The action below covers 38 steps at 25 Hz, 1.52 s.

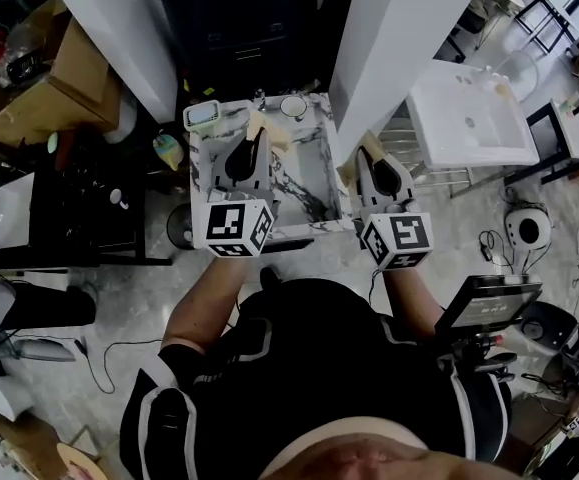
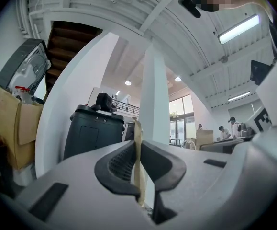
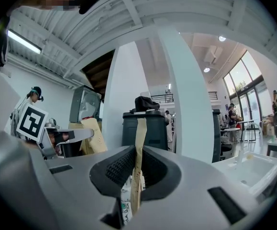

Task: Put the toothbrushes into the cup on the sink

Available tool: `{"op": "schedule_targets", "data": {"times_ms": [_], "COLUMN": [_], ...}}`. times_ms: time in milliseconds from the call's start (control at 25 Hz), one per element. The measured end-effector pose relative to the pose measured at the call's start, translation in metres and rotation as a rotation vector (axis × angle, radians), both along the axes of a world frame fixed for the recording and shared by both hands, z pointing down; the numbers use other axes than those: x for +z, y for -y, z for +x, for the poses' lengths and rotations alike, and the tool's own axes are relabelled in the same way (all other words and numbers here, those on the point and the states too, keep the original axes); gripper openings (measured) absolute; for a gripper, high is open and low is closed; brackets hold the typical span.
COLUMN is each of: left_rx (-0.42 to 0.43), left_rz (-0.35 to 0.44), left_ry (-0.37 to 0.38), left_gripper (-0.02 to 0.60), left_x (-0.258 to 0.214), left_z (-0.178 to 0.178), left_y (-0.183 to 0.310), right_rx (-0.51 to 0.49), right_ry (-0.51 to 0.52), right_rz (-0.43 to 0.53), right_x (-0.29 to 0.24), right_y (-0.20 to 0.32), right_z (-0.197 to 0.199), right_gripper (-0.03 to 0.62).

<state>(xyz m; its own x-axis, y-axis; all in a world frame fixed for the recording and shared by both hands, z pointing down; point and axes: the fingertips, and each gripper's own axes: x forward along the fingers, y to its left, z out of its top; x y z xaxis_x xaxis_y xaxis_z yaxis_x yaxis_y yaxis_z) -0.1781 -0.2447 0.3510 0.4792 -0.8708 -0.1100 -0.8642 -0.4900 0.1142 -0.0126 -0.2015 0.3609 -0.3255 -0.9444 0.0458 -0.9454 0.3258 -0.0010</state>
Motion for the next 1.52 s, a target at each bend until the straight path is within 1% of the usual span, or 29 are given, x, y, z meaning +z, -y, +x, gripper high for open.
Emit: {"op": "schedule_targets", "data": {"times_ms": [280,400,600,800,1000,1200,1360,1520], "left_rx": [0.029,0.038,0.028,-0.003,-0.050,-0.092,-0.131,-0.144], "left_rz": [-0.007,0.002,-0.001,-0.018,-0.055,-0.051,-0.095,-0.131], "left_ry": [0.002,0.003,0.006,0.031,0.043,0.090,0.131,0.156], "left_gripper": [0.034,0.034,0.034,0.034,0.034,0.034,0.034,0.034], "left_x": [0.009,0.012,0.026,0.048,0.075,0.100,0.131,0.156], "left_z": [-0.011,-0.012,-0.007,0.009,0.030,0.047,0.053,0.060], "left_y": [0.022,0.037,0.070,0.103,0.138,0.168,0.184,0.190], "right_rx": [0.047,0.061,0.059,0.050,0.028,0.005,-0.012,0.002], "right_ry": [-0.009,-0.021,-0.036,-0.033,-0.038,-0.042,-0.033,-0.034], "right_rz": [-0.013,-0.016,-0.035,-0.067,-0.114,-0.157,-0.186,-0.229], "right_x": [0.002,0.003,0.008,0.020,0.031,0.045,0.057,0.074], "right_y": [0.004,0.007,0.015,0.028,0.048,0.066,0.076,0.081], "right_z": [-0.016,-0.021,-0.024,-0.007,0.017,0.030,0.042,0.056], "right_gripper": [0.041,0.041,0.041,0.041,0.041,0.041,0.041,0.041]}}
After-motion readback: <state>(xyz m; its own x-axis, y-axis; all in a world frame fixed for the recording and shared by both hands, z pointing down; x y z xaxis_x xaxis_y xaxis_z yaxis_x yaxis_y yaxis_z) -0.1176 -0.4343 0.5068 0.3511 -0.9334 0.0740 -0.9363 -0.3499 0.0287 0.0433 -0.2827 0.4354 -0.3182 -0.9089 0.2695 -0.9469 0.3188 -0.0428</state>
